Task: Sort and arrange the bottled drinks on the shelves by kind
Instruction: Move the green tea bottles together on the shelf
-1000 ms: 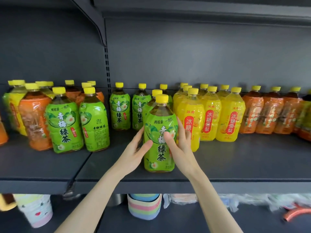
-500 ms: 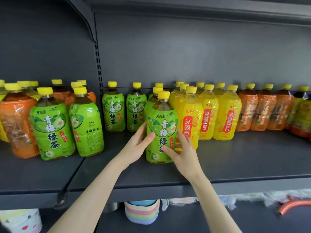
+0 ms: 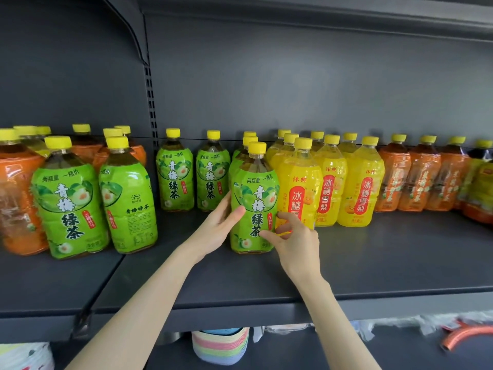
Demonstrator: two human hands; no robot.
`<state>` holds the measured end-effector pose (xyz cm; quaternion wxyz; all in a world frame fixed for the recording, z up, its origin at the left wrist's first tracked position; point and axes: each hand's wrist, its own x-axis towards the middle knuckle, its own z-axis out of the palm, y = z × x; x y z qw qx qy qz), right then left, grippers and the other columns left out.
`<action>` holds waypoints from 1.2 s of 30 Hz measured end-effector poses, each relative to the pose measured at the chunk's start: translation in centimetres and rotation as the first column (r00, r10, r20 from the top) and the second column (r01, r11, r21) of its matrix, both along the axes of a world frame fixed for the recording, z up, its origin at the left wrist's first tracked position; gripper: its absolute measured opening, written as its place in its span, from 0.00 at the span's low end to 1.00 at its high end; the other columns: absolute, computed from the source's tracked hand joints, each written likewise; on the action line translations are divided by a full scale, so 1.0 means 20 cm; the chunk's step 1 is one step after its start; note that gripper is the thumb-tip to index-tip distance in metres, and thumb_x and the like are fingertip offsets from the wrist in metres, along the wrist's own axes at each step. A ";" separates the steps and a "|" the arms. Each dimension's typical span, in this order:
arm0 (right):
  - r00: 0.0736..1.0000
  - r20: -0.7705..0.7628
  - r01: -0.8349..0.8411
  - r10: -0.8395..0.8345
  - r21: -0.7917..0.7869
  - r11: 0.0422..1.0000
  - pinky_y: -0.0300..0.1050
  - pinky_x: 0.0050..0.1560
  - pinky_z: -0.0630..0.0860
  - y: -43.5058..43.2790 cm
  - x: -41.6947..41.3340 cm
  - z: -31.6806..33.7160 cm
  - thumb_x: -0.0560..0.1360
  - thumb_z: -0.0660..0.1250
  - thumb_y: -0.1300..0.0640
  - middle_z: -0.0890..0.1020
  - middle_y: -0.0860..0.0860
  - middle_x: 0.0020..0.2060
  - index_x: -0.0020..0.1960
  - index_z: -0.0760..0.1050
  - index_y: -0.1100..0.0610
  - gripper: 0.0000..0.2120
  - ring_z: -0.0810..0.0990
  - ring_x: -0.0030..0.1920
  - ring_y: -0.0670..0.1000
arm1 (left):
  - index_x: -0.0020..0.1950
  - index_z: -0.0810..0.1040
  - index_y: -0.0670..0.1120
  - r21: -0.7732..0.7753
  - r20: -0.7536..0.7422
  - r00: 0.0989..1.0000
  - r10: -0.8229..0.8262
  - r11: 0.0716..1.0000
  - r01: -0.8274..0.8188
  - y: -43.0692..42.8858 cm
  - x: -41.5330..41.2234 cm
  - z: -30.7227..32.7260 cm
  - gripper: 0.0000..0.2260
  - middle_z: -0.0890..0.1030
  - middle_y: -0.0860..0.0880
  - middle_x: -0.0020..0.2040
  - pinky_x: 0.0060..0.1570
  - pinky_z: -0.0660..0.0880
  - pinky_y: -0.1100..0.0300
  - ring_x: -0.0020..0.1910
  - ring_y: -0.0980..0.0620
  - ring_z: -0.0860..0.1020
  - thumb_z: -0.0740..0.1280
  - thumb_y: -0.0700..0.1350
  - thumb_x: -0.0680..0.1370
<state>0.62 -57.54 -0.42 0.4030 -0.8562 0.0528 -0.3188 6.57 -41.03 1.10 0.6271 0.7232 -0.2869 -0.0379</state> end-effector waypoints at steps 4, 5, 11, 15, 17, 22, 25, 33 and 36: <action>1.000 -0.001 0.017 -0.017 0.019 1.000 0.42 0.43 0.74 0.00 0.04 0.00 0.69 0.76 0.49 0.84 0.53 0.44 0.54 0.77 0.58 0.19 0.82 0.43 0.54 | 0.77 0.54 0.53 0.008 0.004 1.000 0.016 1.000 -0.016 -0.01 0.02 0.00 0.32 0.65 0.59 0.72 0.60 0.66 0.74 0.64 0.69 0.66 0.60 0.56 0.74; 1.000 -0.002 0.018 -0.018 0.015 1.000 0.43 0.43 0.76 0.00 0.04 0.00 0.69 0.76 0.49 0.85 0.54 0.43 0.51 0.78 0.59 0.18 0.82 0.43 0.54 | 0.77 0.54 0.53 0.005 0.000 1.000 0.016 1.000 -0.016 -0.01 0.03 0.00 0.32 0.65 0.58 0.72 0.62 0.66 0.72 0.65 0.68 0.66 0.60 0.56 0.74; 1.000 0.017 -0.005 0.004 0.014 1.000 0.42 0.44 0.78 -0.01 0.04 -0.03 0.69 0.76 0.50 0.85 0.54 0.41 0.48 0.80 0.60 0.16 0.82 0.42 0.51 | 0.76 0.55 0.57 -0.046 -0.069 0.997 0.024 0.999 -0.027 -0.02 0.02 0.00 0.33 0.67 0.60 0.71 0.60 0.69 0.65 0.64 0.66 0.69 0.63 0.57 0.72; 1.000 0.006 0.001 -0.002 0.014 1.000 0.41 0.43 0.76 0.00 0.05 -0.03 0.69 0.76 0.50 0.85 0.54 0.41 0.49 0.81 0.61 0.16 0.82 0.42 0.52 | 0.76 0.53 0.57 -0.037 -0.054 0.998 0.033 0.999 -0.035 -0.03 0.03 -0.01 0.34 0.66 0.60 0.71 0.69 0.64 0.57 0.67 0.64 0.67 0.63 0.59 0.73; 1.000 0.006 0.008 -0.008 0.014 1.000 0.41 0.42 0.75 0.00 0.05 -0.03 0.69 0.75 0.50 0.85 0.54 0.41 0.49 0.81 0.61 0.16 0.82 0.41 0.53 | 0.76 0.53 0.56 -0.025 -0.041 0.998 0.040 0.999 -0.041 -0.04 0.03 -0.01 0.32 0.67 0.61 0.69 0.65 0.66 0.65 0.64 0.68 0.67 0.61 0.57 0.75; 1.000 -0.011 0.022 -0.022 -0.006 1.000 0.43 0.40 0.75 0.01 0.04 -0.04 0.70 0.74 0.49 0.84 0.54 0.39 0.46 0.81 0.61 0.15 0.81 0.39 0.54 | 0.77 0.51 0.54 0.024 -0.007 0.998 0.057 0.998 -0.057 -0.05 0.02 0.01 0.28 0.65 0.61 0.68 0.52 0.67 0.79 0.60 0.72 0.67 0.58 0.53 0.79; 1.000 -0.008 0.024 -0.025 -0.045 0.999 0.46 0.40 0.76 0.01 0.04 -0.04 0.71 0.74 0.49 0.84 0.55 0.38 0.45 0.80 0.61 0.15 0.81 0.39 0.55 | 0.77 0.47 0.54 0.063 0.010 0.998 0.065 0.996 -0.065 -0.04 0.01 0.02 0.31 0.61 0.59 0.73 0.61 0.63 0.73 0.67 0.65 0.64 0.56 0.56 0.77; 0.993 -0.117 -0.052 0.026 -0.218 0.975 0.45 0.43 0.76 0.01 -0.03 0.00 0.76 0.68 0.50 0.84 0.55 0.45 0.52 0.78 0.59 0.12 0.81 0.45 0.56 | 0.76 0.57 0.55 0.341 0.157 0.967 0.201 0.908 -0.244 0.03 -0.05 0.04 0.30 0.72 0.54 0.69 0.67 0.65 0.59 0.66 0.56 0.71 0.57 0.64 0.76; 0.993 -0.104 -0.087 0.062 -0.254 0.963 0.45 0.44 0.76 0.02 -0.08 0.04 0.77 0.66 0.51 0.83 0.54 0.49 0.55 0.78 0.57 0.12 0.81 0.47 0.55 | 0.70 0.69 0.49 0.426 0.276 0.921 0.275 0.824 -0.374 0.09 -0.16 0.07 0.21 0.79 0.49 0.59 0.54 0.69 0.64 0.54 0.54 0.77 0.61 0.54 0.79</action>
